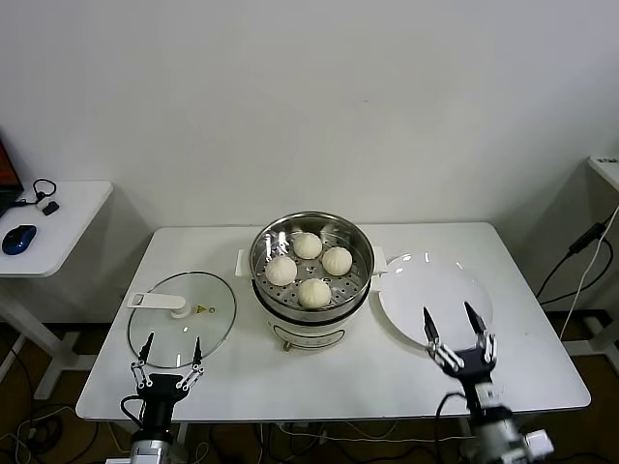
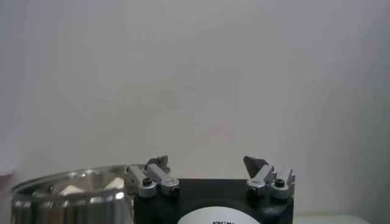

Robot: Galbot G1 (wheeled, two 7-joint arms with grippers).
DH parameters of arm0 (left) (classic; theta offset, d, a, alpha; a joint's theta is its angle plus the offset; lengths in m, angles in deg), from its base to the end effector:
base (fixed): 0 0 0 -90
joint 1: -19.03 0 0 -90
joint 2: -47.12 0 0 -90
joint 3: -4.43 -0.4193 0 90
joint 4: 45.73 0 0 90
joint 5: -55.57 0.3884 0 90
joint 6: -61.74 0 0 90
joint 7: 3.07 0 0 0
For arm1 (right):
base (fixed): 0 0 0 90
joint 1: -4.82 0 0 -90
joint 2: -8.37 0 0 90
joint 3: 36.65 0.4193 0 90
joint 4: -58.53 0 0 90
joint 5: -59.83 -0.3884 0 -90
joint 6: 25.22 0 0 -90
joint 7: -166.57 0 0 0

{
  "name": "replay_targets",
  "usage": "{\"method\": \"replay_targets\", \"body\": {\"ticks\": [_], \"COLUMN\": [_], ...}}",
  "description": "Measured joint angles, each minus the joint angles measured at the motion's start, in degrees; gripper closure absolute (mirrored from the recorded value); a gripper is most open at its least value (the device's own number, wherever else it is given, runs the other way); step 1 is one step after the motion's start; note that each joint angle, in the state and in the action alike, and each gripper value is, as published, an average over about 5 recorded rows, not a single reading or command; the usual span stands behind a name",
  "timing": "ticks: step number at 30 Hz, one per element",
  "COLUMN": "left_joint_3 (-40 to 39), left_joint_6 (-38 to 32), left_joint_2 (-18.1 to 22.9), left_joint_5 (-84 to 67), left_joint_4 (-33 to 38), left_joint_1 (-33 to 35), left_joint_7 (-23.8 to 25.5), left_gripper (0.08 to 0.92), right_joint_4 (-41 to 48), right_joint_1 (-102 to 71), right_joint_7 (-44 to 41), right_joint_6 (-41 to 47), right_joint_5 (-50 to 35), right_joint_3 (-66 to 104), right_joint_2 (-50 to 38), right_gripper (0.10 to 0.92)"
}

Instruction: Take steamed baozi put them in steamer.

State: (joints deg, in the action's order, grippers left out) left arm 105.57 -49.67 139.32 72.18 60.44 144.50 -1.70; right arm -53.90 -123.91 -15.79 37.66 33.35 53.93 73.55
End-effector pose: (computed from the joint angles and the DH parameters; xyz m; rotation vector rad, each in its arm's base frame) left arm 0.1161 0.0601 -0.4678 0.0830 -3.0909 -0.5549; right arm 0.1271 -0.1171 -0.4154 -0.2400 2.9706 0.1581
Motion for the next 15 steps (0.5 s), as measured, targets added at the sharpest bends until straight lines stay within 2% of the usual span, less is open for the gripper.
{"method": "replay_targets", "body": {"ticks": [6,15], "left_joint_3": [-0.1,-0.18], "left_joint_6": [0.05,0.03], "left_joint_2": [0.0,0.0], "left_joint_5": [-0.26,-0.41], "left_joint_4": [0.38,0.87], "left_joint_1": [0.08,0.52], "left_joint_7": [-0.02,-0.03], "left_gripper": [0.177,0.177], "right_joint_4": [1.26,2.01], "right_joint_1": [-5.05,-8.32], "right_joint_7": [-1.39,-2.5], "right_joint_6": [-5.4,-9.02], "right_joint_5": [2.18,4.27], "right_joint_3": [0.74,0.89], "right_joint_2": [3.72,6.49], "right_gripper": [0.203,0.203]}}
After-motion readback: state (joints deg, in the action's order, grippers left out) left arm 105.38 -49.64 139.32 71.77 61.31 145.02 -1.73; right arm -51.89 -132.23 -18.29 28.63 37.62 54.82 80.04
